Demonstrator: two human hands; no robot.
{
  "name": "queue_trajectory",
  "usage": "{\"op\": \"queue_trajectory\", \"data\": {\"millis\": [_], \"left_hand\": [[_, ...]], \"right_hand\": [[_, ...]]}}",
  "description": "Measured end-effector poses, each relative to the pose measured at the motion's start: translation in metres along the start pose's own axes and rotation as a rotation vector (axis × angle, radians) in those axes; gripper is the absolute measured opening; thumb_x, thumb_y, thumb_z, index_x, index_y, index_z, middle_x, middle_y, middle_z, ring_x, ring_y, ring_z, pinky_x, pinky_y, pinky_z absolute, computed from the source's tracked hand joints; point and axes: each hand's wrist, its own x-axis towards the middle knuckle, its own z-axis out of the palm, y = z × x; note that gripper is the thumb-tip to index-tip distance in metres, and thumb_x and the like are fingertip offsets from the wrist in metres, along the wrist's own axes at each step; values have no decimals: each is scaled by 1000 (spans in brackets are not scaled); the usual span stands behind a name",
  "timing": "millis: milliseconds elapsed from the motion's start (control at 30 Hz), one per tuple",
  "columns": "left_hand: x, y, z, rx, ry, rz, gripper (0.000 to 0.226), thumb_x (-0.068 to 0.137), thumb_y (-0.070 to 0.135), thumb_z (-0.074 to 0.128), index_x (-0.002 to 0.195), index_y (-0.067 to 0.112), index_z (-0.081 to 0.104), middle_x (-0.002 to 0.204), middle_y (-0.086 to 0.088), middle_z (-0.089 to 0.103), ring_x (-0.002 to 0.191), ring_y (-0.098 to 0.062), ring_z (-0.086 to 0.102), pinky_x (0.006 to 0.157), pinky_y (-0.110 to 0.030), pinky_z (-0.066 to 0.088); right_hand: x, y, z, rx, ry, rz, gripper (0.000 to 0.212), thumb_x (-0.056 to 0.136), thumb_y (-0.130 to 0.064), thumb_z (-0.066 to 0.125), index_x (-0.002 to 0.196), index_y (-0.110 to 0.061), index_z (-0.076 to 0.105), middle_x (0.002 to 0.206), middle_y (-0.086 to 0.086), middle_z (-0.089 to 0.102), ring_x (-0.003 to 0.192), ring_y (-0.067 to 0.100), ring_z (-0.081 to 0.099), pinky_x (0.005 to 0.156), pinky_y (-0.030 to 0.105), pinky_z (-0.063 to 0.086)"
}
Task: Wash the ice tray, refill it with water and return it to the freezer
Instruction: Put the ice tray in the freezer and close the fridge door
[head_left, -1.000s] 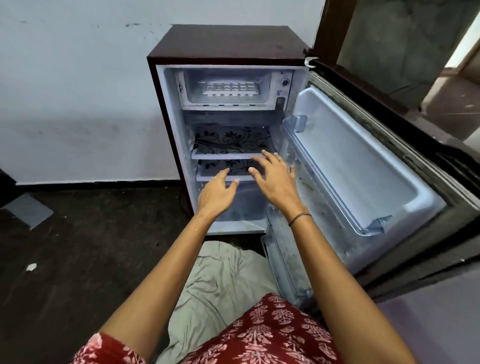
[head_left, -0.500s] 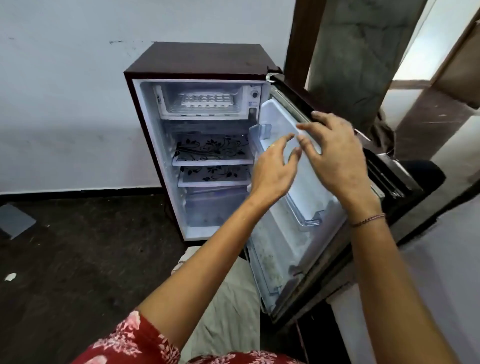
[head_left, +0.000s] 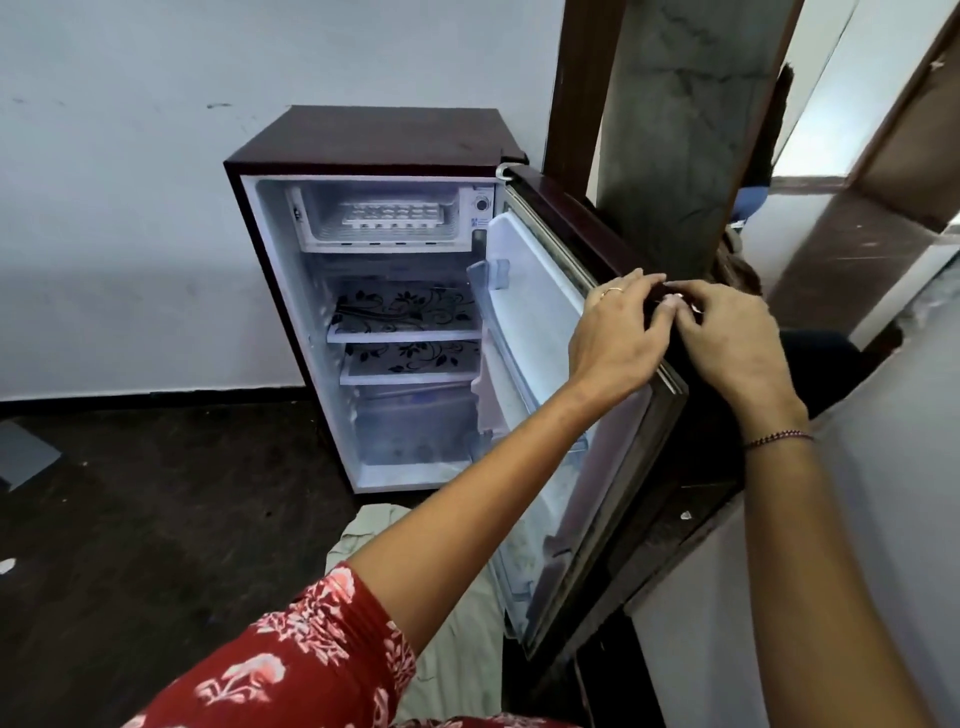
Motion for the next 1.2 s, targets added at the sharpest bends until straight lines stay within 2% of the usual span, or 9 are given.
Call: {"op": "queue_trajectory", "data": {"millis": [300,467,600,700,800,900,967,1067,1200], "left_hand": [[-15,-22,-21,-43,20,-4,36,96,38,42,125,23,58,145,4,43,131,-18,41,105,-38,38],[-25,-34,-53,-39,51,-47,35,94,37,46,122,21,59,144,5,45,130,-14,43,105,-36,38],[-32,-52,-90,89,33,-69,40,93,46,43,125,26,57,145,10,44,131,-9,42,105,-30,37],[-34,-63,-124,207,14,-91,44,91,49,39,126,29,56,144,10,45,131,-10,43,106,-35,37],[-38,-68,-155,364,18,-136,35,97,38,38,127,30,55,141,11,48,129,-13,45,99,-32,38],[-43,-77,-183,505,93,-212,35,99,37,31,126,34,52,128,6,59,117,-22,53,86,-35,41],[-46,-88,-194,600,146,-249,37,100,37,26,128,33,50,122,3,62,109,-25,57,78,-33,38],[-45,-113,-212,718,227,-231,39,101,37,22,129,30,47,117,1,64,102,-27,59,70,-32,34],[-33,-156,-240,814,343,-159,42,99,40,26,128,28,54,117,3,66,103,-26,61,72,-36,47]], "right_hand": [[-10,-29,13,128,15,8,37,98,-26,41,128,-12,59,126,10,54,116,29,51,95,34,38],[-14,-53,24,98,-7,-60,37,96,-33,43,124,-18,60,120,6,50,107,30,52,90,40,42],[-18,-83,36,58,13,-158,35,94,-36,47,117,-17,63,113,8,51,100,32,54,82,41,44],[-19,-110,56,12,64,-218,37,94,-37,45,112,-10,61,115,12,51,101,34,51,80,42,43],[-15,-139,84,194,38,-317,45,91,-37,34,116,-7,57,126,14,50,114,33,45,94,39,38],[-4,-171,111,374,-74,-459,44,94,-28,32,129,-13,54,141,9,42,135,26,31,115,43,18],[1,-192,127,396,-138,-464,39,98,-25,32,129,-19,55,143,2,42,141,19,23,116,47,7],[6,-226,152,452,-60,-436,53,90,-38,22,121,-21,61,136,-1,50,138,17,30,116,43,7],[17,-266,184,493,0,-389,62,85,-42,15,119,-20,62,133,-2,54,136,16,33,114,35,6]]}}
